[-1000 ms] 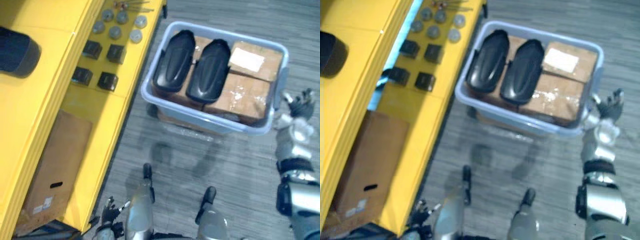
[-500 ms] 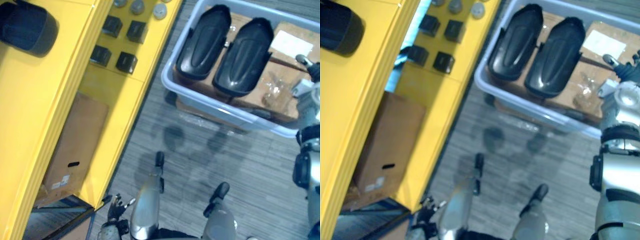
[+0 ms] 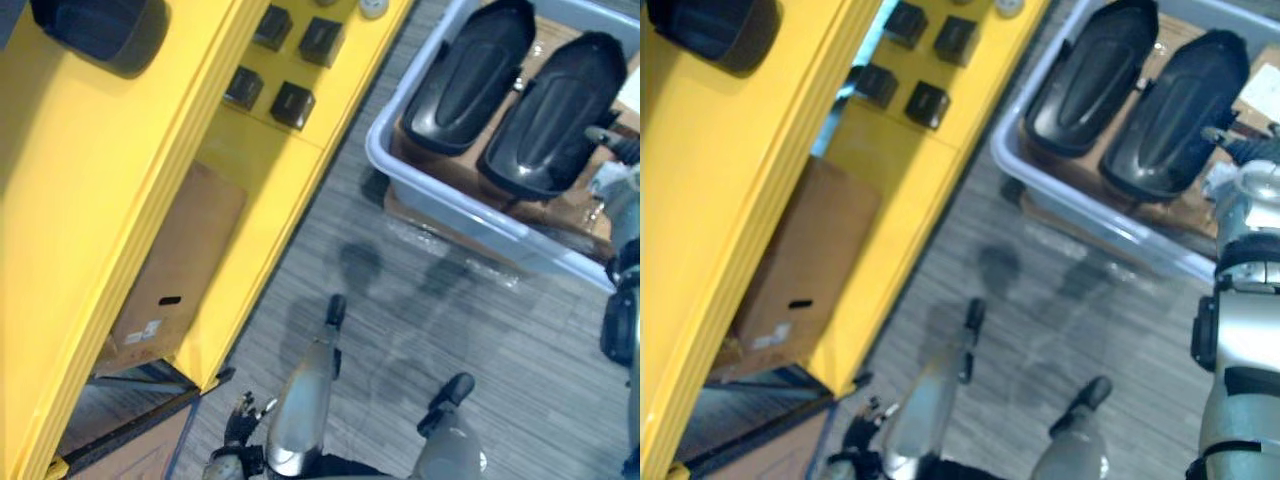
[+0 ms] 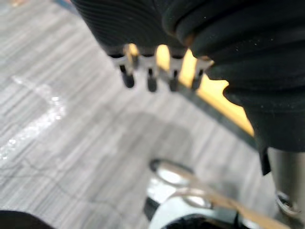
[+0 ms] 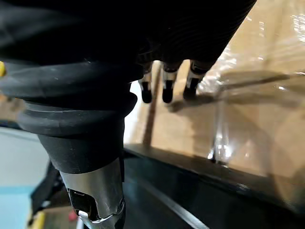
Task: Walk over and take plastic housings, then place them on the shelf
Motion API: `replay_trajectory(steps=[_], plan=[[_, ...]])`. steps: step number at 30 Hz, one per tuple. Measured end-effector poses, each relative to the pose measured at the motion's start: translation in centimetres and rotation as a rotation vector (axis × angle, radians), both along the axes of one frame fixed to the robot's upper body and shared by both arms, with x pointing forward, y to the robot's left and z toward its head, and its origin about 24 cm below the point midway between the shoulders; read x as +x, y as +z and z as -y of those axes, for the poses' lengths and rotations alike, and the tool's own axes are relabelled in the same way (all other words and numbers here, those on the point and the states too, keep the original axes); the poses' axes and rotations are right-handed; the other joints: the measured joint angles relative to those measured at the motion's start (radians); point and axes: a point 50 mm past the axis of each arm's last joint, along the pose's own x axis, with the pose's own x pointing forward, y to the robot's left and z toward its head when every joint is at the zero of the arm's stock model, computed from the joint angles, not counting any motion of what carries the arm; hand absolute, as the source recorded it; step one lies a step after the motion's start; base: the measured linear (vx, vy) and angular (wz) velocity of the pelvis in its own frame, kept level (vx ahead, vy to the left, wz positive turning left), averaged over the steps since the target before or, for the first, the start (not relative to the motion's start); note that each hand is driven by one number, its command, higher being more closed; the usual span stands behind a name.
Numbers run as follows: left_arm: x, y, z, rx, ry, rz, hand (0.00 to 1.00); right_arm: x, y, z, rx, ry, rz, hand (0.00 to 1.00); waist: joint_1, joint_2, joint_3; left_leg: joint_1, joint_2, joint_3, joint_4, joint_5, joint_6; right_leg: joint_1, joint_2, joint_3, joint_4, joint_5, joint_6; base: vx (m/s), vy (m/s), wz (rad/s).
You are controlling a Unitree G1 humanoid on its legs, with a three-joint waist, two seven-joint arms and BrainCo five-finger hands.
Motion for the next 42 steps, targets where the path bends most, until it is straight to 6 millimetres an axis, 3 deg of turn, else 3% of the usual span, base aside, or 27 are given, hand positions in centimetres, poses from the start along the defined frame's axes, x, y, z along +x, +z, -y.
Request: replay_trajectory(steps=[6, 7, 13, 16, 20, 25, 32, 39, 42], plan=[[-0.3, -0.2, 0.8, -0.010, -0.040, -0.013, 0.00, -1.0, 0.1, 1.3, 0.020, -0.094, -0.055, 0.00, 0.022, 0.031, -0.021, -0.003, -0.008, -0.005, 0.000, -0.001, 0.000, -0.009, -0.012, -0.003, 0.024, -0.013, 0.003, -0.04, 0.014, 0.02], [-0.4, -0.3, 1.0, -0.017, -0.039, -0.018, 0.00, -1.0, 0.2, 1.3, 0.016, -0.096, -0.062, 1.00, 0.026, 0.037, -0.025, -0.005, -0.008, -0.006, 0.000, -0.001, 0.000, -0.012, -0.013, -0.003, 0.028, -0.015, 0.002, -0.05, 0.009, 0.00], [-1.0, -0.7, 1.8, -0.032, -0.066, -0.048, 0.00, -2.2, 1.1, 2.7, -0.092, -0.155, -0.150, 1.00, 0.052, 0.065, -0.045, -0.028, -0.009, -0.009, 0.000, -0.001, 0.000, -0.039, -0.016, -0.006, 0.039, -0.021, -0.001, -0.04, 0.000, 0.01], [-1.0, -0.7, 1.8, -0.033, -0.072, -0.046, 0.00, -2.6, 1.5, 3.3, -0.152, -0.173, -0.203, 1.00, 0.054, 0.066, -0.046, -0.040, -0.011, -0.010, 0.002, -0.001, 0.001, -0.048, -0.018, -0.007, 0.041, -0.021, 0.000, -0.01, 0.000, 0.01], [-0.9, -0.6, 2.0, -0.035, -0.078, -0.032, 0.00, -3.4, 1.1, 4.0, -0.241, -0.228, -0.349, 1.00, 0.060, 0.069, -0.048, -0.044, -0.024, -0.032, 0.005, -0.005, 0.002, -0.049, -0.027, -0.014, 0.045, -0.025, 0.004, -0.01, 0.004, 0.04], [-0.8, -0.4, 2.1, -0.054, -0.069, -0.021, 0.00, -3.9, 0.4, 4.5, -0.239, -0.241, -0.406, 1.00, 0.071, 0.078, -0.055, -0.083, -0.030, -0.044, 0.072, -0.041, 0.009, -0.048, -0.029, -0.033, 0.049, -0.027, 0.001, -0.04, 0.020, 0.06], [0.3, 0.5, 2.0, -0.059, -0.087, 0.047, 0.00, -3.9, 1.5, 4.8, -0.368, -0.286, -0.357, 1.00, 0.073, 0.079, -0.055, -0.112, -0.035, -0.054, 0.119, -0.064, 0.013, -0.046, -0.029, -0.050, 0.050, -0.029, -0.003, -0.04, 0.024, 0.03], [1.6, 1.8, 1.7, -0.058, -0.055, 0.139, 0.00, -3.6, 4.1, 4.0, -0.661, -0.373, -0.241, 1.00, 0.069, 0.076, -0.053, -0.109, -0.026, -0.051, 0.143, -0.084, 0.012, -0.024, -0.015, -0.052, 0.029, -0.016, 0.003, -0.01, 0.002, -0.01], [2.6, 2.8, 1.3, -0.029, 0.003, 0.193, 0.00, -3.6, 4.0, 3.8, -0.751, -0.400, -0.219, 1.00, 0.066, 0.059, -0.041, -0.077, -0.017, -0.047, 0.139, -0.088, 0.012, 0.013, -0.010, -0.055, 0.016, -0.012, 0.004, 0.00, -0.007, -0.02]])
